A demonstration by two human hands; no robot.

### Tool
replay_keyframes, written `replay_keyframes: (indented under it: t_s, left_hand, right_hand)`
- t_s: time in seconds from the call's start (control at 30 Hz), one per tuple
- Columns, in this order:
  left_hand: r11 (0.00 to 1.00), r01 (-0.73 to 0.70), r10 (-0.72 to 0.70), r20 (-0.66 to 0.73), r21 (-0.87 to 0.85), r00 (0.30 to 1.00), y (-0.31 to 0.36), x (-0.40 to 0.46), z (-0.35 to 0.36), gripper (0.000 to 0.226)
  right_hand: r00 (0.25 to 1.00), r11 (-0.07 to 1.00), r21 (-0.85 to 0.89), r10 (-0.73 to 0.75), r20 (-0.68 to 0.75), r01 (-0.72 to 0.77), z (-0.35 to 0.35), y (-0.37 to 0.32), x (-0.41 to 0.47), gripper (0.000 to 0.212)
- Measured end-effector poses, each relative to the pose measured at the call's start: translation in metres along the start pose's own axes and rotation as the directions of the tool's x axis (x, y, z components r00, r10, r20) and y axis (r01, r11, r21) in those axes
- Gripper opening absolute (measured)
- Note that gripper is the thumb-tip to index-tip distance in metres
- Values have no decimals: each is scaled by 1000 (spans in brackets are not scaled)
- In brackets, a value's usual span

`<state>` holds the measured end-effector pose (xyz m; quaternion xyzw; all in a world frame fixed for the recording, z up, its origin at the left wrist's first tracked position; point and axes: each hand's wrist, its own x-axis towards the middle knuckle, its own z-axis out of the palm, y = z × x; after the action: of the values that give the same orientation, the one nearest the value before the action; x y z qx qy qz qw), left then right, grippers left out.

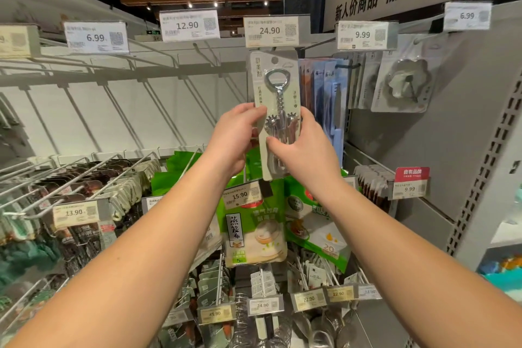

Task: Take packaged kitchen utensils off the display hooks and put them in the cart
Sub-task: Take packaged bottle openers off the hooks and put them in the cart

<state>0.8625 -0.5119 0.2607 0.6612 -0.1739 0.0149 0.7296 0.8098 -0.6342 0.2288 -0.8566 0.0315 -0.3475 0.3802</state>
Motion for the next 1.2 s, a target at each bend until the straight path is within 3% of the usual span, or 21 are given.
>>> replay_keyframes:
  t_s: [0.1, 0.37, 0.8, 1.2]
  left_hand:
    - [1000, -28, 28, -52, 0, 998, 1, 2, 0, 4]
    - [995, -90, 92, -84, 33, 992, 6, 16, 2, 12]
    - [993, -46, 65, -174, 111, 983, -2, 52, 5, 5]
    - [986, -35, 72, -222, 166, 972, -11, 75, 9, 18]
  right_hand:
    - [1000, 999, -30, -13, -19, 12, -3, -1, 6, 62]
    - [999, 997, -79, -15, -41, 12, 1, -1, 23, 90]
    - [999, 995, -94, 37, -9, -38, 21, 13, 55, 94]
    - [1000, 1000, 2, 25, 6, -25, 42, 24, 75, 93]
